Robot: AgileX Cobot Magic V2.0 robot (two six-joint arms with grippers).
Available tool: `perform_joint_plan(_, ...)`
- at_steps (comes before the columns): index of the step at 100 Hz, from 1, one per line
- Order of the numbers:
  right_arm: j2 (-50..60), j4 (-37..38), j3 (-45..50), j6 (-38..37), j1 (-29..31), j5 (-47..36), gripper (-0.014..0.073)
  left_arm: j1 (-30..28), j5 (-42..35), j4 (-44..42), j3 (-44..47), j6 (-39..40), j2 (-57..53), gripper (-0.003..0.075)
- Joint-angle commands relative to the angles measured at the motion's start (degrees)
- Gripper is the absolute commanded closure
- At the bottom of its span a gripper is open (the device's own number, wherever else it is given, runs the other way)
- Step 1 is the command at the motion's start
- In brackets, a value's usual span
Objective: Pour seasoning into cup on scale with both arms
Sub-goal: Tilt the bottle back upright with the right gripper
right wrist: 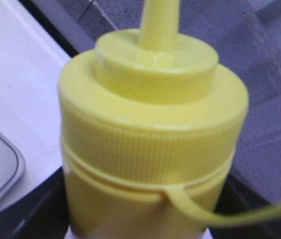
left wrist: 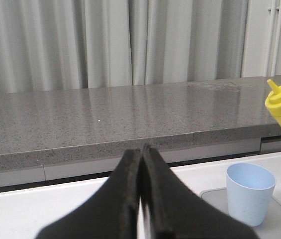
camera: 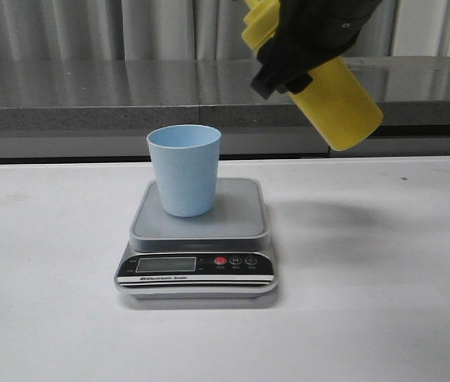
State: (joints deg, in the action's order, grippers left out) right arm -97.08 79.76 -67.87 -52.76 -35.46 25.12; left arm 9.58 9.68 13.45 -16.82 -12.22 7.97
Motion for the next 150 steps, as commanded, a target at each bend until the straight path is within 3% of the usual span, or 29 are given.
perform_joint_plan(1, 4.0, 2.1, -0.8, -6.3, 1.9, -2.2, 0.0337, -0.1, -4.2, 0.8, -1.5, 0.2, 0.6, 0.0740)
perform_joint_plan(26, 8.4, 3.1, 6.4, -18.1, 11.8, -18.1, 0.0337, -0.1, -4.2, 0.8, -1.5, 0.2, 0.6, 0.0740)
perform_joint_plan(50, 10.7, 3.4, 10.9, -18.4, 21.1, -39.5, 0.0337, -0.1, -4.2, 0.8, -1.5, 0.2, 0.6, 0.0740)
perform_joint_plan(60, 10.7, 3.0, 10.9, -18.4, 23.9, -44.7, 0.0337, -0.1, -4.2, 0.8, -1.5, 0.2, 0.6, 0.0740)
perform_joint_plan(137, 10.7, 0.6, 10.9, -16.6, 26.1, -52.0, 0.0337, -0.1, -4.2, 0.8, -1.5, 0.2, 0.6, 0.0740)
perform_joint_plan(150, 10.7, -5.8, 10.9, -11.0, 26.1, -51.9, 0.0337, -0.1, -4.2, 0.8, -1.5, 0.2, 0.6, 0.0740)
